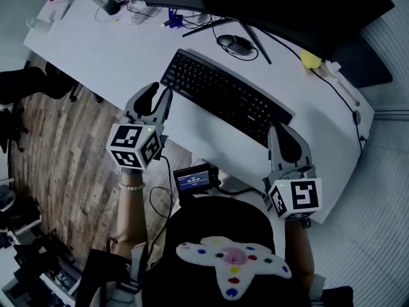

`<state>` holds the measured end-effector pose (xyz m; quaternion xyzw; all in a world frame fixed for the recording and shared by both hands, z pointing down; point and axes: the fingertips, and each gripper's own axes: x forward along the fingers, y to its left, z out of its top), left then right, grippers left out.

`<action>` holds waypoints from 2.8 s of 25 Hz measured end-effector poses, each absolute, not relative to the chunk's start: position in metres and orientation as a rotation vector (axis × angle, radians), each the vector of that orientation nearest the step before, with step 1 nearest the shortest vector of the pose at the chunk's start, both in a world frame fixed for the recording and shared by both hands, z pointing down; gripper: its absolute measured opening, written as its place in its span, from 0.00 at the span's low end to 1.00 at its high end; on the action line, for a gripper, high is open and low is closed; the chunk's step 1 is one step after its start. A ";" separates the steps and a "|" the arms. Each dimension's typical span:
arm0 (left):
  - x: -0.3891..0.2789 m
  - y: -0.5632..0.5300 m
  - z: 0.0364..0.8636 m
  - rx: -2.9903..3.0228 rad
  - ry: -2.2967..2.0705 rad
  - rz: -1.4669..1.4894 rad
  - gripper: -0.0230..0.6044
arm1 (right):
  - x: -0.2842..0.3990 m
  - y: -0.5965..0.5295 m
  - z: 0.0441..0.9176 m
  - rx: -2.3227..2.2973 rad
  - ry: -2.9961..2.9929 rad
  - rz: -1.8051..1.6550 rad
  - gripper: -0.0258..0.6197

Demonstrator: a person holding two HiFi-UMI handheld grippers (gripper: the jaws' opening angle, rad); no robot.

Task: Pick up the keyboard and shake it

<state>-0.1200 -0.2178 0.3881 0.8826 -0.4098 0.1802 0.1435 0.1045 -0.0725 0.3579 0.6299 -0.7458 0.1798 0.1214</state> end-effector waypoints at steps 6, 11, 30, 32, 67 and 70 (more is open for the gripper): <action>-0.124 -0.261 0.434 2.465 -1.064 0.622 0.30 | 0.102 -0.089 0.367 1.886 -2.097 0.577 0.10; -0.123 -0.282 0.475 2.444 -0.960 0.769 0.33 | 0.098 -0.098 0.375 1.920 -2.026 0.601 0.10; -0.122 -0.321 0.545 2.306 -0.831 0.956 0.40 | 0.100 -0.109 0.396 2.008 -1.900 0.682 0.10; -0.123 -0.322 0.546 2.284 -0.811 0.942 0.42 | 0.102 -0.109 0.398 2.015 -1.884 0.693 0.10; -0.118 -0.316 0.535 2.251 -0.646 0.875 0.32 | 0.182 -0.048 0.492 2.208 -1.494 0.971 0.11; -0.119 -0.316 0.524 2.273 -0.668 0.876 0.32 | 0.183 -0.046 0.501 2.183 -1.514 1.014 0.25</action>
